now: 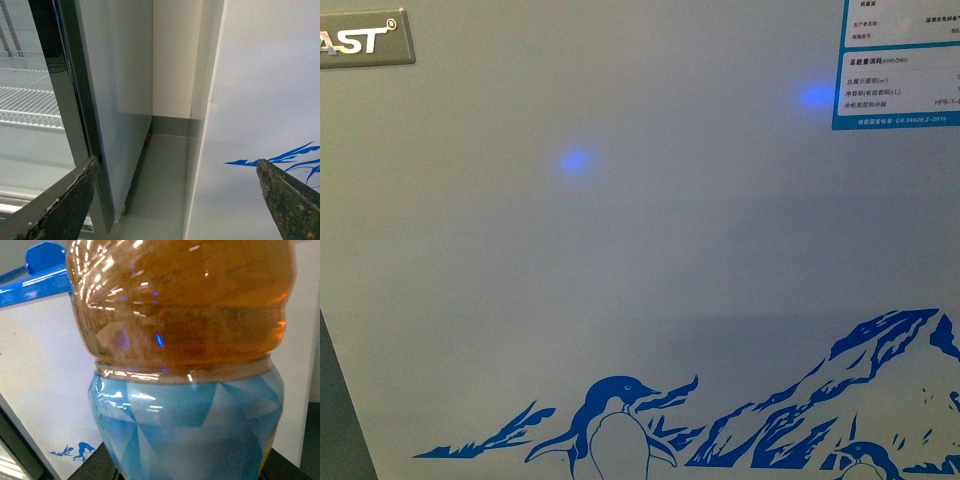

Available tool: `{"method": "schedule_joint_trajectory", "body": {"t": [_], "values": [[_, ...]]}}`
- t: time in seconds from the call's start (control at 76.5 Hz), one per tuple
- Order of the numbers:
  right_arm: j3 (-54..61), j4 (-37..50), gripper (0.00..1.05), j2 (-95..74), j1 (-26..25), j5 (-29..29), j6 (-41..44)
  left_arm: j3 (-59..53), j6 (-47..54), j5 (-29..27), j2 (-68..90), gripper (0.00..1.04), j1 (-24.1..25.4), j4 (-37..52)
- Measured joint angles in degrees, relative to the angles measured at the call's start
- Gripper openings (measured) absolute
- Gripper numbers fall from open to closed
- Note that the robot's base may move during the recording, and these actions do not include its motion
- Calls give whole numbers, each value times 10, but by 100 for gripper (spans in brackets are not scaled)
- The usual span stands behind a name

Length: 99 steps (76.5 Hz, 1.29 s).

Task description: Put drink in fridge

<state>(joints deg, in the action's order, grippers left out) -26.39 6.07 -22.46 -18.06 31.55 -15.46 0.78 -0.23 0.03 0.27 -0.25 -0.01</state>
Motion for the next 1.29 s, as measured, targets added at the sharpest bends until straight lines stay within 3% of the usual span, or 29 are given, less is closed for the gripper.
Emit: {"method": "schedule_joint_trajectory", "body": {"t": [0.157,0.602,1.295], "values": [[5,-2,37,17,-4,-9,8,0,0,0,0,97,0,0],[25,-17,37,41,162,-198,74,0,0,0,0,97,0,0],[49,2,37,55,198,-339,153,0,0,0,0,97,0,0]]}}
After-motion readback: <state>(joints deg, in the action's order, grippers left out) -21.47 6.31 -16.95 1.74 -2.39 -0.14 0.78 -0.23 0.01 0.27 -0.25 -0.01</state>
